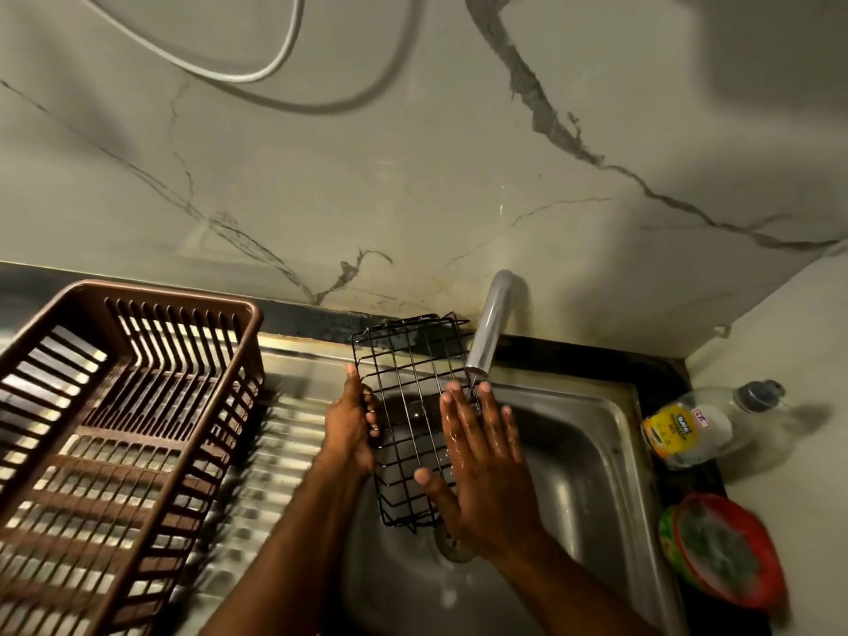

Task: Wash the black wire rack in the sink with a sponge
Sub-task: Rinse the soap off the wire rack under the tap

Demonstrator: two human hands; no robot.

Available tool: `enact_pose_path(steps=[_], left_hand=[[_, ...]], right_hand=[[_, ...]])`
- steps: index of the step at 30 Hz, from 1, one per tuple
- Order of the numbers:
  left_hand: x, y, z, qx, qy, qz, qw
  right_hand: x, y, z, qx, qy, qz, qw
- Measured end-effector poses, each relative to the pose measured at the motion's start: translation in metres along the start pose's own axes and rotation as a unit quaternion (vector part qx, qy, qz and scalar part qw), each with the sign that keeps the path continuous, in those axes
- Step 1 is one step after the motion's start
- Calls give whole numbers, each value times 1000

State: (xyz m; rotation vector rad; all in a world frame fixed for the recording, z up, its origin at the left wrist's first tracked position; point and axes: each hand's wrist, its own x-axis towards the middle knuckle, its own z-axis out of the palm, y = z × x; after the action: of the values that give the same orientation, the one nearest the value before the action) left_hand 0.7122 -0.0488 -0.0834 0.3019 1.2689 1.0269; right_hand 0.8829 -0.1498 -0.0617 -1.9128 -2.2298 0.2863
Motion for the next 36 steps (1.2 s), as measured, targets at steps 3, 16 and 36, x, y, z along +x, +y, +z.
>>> enact_pose_path(steps=[3, 16, 36], left_hand=[[-2, -8, 5, 9, -10, -16, 1000], [5, 7, 5, -36, 0, -12, 999], [13, -11, 12, 21, -16, 5, 1000]], right_hand=[[28, 2, -13, 6, 22, 45, 999], [-14, 10, 3, 12, -4, -34, 999], [65, -34, -26, 2, 33, -2, 999]])
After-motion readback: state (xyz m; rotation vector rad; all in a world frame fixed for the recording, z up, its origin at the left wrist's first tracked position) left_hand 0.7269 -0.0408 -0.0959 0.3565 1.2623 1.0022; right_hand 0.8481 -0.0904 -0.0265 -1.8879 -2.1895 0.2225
